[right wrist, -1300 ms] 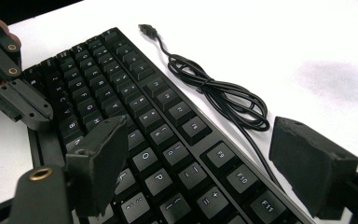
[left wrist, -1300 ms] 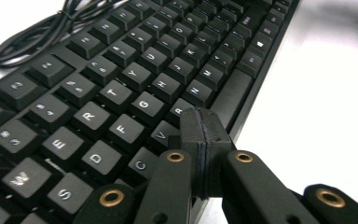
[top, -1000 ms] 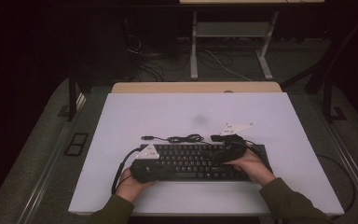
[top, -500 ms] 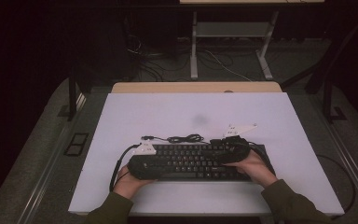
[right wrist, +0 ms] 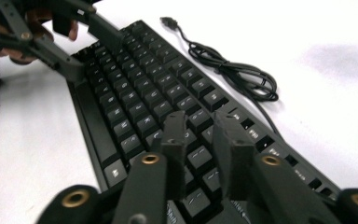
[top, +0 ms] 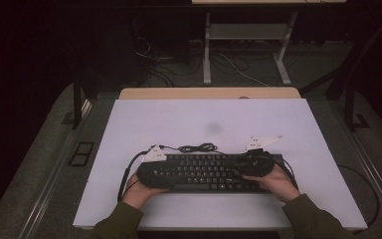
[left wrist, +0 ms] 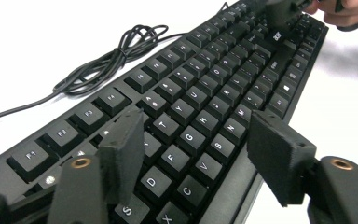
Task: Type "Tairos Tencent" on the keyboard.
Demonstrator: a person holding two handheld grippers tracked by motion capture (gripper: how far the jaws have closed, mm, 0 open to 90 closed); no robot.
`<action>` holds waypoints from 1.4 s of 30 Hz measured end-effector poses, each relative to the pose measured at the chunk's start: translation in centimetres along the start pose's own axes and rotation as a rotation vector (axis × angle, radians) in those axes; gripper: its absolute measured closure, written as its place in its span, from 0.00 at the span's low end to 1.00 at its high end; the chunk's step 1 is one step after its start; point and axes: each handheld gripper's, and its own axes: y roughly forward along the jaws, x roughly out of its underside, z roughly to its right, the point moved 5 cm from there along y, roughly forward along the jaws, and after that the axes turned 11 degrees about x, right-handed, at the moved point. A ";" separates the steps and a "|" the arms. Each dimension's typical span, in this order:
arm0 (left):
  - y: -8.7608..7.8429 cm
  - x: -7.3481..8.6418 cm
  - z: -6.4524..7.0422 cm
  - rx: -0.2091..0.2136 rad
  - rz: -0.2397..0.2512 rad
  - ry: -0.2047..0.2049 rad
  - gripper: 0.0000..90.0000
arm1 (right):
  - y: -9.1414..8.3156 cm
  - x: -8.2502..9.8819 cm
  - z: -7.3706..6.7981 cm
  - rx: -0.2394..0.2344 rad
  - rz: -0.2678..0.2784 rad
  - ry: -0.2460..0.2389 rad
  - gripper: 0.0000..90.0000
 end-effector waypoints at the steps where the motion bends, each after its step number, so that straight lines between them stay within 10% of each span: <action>1: 0.0 0.0 0.0 -0.003 0.004 -0.001 0.38 | 0.0 0.1 0.0 -0.001 0.000 0.000 0.86; 9: 0.0 -0.4 -0.5 -0.018 0.021 0.002 0.32 | -0.7 0.5 -0.2 -0.022 -0.010 -0.007 0.99; 42: 1.6 -1.5 -1.2 -0.027 -0.001 0.035 0.26 | -0.6 3.4 -0.8 -0.010 -0.116 -0.074 0.99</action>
